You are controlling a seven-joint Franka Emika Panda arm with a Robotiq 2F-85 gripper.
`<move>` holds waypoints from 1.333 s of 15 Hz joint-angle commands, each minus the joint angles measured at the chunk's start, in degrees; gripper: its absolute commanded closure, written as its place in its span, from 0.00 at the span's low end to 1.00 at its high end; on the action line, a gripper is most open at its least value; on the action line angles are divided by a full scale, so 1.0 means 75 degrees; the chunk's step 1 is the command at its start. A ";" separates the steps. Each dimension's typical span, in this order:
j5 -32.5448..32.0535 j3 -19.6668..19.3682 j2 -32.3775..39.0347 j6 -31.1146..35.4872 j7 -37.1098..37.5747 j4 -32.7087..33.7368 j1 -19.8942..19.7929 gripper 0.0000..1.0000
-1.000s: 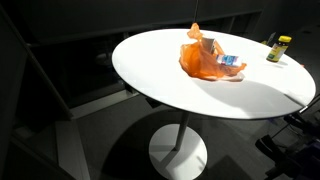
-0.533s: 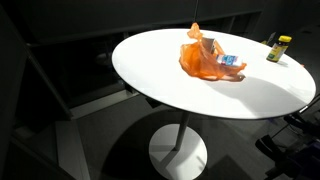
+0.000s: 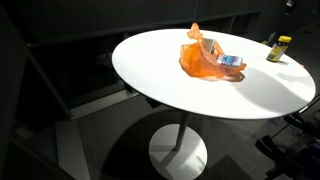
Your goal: Put the bottle into the carrier bag
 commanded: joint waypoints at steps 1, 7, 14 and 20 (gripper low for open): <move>-0.0217 -0.0142 0.0838 0.0401 0.0172 0.0480 -0.0027 0.00; -0.0505 -0.0437 0.1807 0.0747 0.0318 0.0846 0.0045 0.00; -0.0323 -0.0693 0.2410 0.0693 0.0168 0.1224 0.0070 0.00; -0.0379 -0.0762 0.2508 0.0561 0.0274 0.1201 0.0140 0.00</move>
